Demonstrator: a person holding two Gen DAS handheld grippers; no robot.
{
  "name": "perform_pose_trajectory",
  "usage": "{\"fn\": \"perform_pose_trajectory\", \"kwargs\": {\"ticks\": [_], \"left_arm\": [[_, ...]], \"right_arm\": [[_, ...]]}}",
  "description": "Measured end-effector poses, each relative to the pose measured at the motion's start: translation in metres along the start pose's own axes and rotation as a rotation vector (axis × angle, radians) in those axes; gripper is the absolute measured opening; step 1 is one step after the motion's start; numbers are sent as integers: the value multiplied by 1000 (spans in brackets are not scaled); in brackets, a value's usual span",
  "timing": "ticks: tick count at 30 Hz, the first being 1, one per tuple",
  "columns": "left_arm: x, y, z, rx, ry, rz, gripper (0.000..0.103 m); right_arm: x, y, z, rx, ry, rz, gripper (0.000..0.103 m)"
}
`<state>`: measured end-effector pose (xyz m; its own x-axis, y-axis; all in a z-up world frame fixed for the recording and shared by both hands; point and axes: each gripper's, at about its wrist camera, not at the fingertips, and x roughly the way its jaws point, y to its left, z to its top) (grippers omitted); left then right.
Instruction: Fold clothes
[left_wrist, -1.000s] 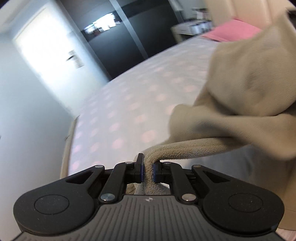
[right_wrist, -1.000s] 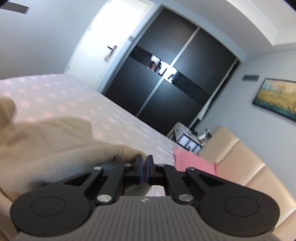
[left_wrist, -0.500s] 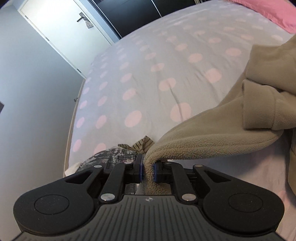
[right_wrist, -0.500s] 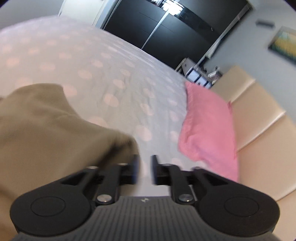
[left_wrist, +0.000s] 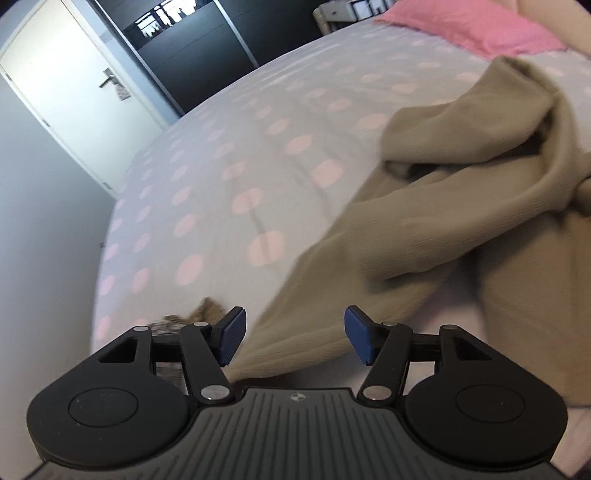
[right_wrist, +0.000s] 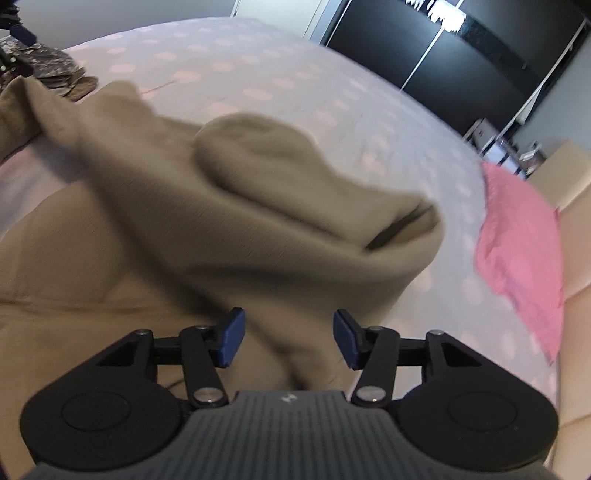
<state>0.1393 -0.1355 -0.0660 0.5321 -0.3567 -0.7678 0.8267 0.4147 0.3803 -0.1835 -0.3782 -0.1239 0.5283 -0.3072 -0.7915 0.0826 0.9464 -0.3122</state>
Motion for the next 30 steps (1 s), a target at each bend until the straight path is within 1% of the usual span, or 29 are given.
{"fn": "perform_pose_trajectory", "kwargs": {"ticks": [3,6,9,13,16,18,21,23,25,27,29,30], "left_arm": [[-11,-28,-5,-25,-34,-89,58],[-15,-59,-15,-63,-55,-149,58],[-12,-91,-29,-110,-37,-202,58],[-13,-136,-50,-123,2,-288,57],[-21,-166,-65,-104,4,-305,57],[-26,-183,-73,-99,3,-308,57],[-28,-200,-84,-134,14,-327,57],[-25,-210,-91,-146,41,-334,57],[-20,-218,-95,-116,61,-336,57],[-16,-227,-95,-80,72,-321,57],[-15,-230,-95,-71,74,-315,57],[-15,-231,-96,-72,72,-316,57]], "right_arm": [[-4,10,-31,123,46,54,60],[-9,13,-60,286,81,107,62],[-15,17,-86,441,108,149,64],[-23,33,-115,596,140,199,66],[-29,45,-136,705,166,234,73],[-28,51,-148,763,207,236,77],[-21,54,-170,846,268,237,78],[-13,55,-184,901,301,250,78],[-2,57,-194,952,325,274,79],[9,59,-200,993,340,290,80],[16,63,-200,1004,342,287,81],[18,65,-200,1001,341,281,80]]}}
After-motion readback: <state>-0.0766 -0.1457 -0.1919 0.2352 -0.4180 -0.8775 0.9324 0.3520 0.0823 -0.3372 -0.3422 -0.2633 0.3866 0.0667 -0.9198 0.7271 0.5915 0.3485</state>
